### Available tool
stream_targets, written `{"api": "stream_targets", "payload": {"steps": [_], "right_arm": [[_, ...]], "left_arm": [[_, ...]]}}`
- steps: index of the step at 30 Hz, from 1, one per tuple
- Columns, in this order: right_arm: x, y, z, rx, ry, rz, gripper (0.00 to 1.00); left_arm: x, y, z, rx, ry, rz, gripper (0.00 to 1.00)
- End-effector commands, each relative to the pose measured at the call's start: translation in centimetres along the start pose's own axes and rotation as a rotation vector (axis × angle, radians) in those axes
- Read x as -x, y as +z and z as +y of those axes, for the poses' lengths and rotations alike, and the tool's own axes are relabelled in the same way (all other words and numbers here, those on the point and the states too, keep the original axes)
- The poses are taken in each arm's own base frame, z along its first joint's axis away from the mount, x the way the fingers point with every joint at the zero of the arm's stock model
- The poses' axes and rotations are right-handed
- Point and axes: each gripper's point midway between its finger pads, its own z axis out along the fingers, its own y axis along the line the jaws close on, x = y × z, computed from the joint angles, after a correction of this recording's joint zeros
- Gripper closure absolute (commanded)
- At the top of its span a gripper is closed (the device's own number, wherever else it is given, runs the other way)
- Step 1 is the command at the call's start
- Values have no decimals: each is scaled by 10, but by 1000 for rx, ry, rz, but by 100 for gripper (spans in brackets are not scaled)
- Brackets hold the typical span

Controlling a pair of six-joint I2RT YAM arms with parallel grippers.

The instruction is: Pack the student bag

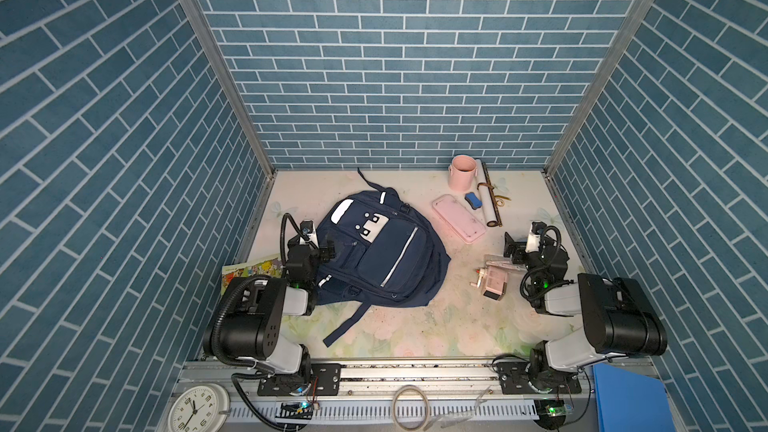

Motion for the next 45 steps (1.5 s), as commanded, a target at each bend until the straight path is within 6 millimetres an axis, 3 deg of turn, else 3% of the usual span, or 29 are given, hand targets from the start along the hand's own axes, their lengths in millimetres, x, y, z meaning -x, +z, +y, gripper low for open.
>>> {"api": "stream_targets", "payload": {"steps": [1, 5, 9, 11, 16, 18, 22, 26, 32, 37, 45], "right_arm": [[24, -5, -6, -40, 5, -47, 10], [61, 3, 18, 54, 31, 47, 16], [86, 10, 89, 278, 101, 189, 22], [84, 12, 129, 346, 90, 255, 22], [73, 15, 228, 610, 198, 404, 24], [61, 23, 250, 643, 194, 456, 24], [26, 42, 267, 636, 233, 615, 28], [1, 41, 275, 658, 292, 704, 35], [-17, 20, 283, 717, 378, 766, 55], [-22, -3, 289, 761, 494, 818, 70], [-25, -42, 287, 725, 599, 837, 83]], "left_arm": [[24, 11, -2, -6, 8, 4, 12], [55, 29, 13, 121, -117, 160, 12], [76, 27, -16, 74, -254, 358, 12], [77, 20, -36, 42, -339, 433, 12], [54, -2, -80, 7, -555, 566, 12], [41, -9, -96, 6, -621, 610, 12], [31, -17, -121, -7, -643, 669, 12], [24, -15, -133, 2, -641, 722, 12], [8, 4, -156, 7, -586, 820, 12], [-3, 36, -176, 17, -557, 883, 12], [-3, 82, -193, 59, -501, 922, 12]]}}
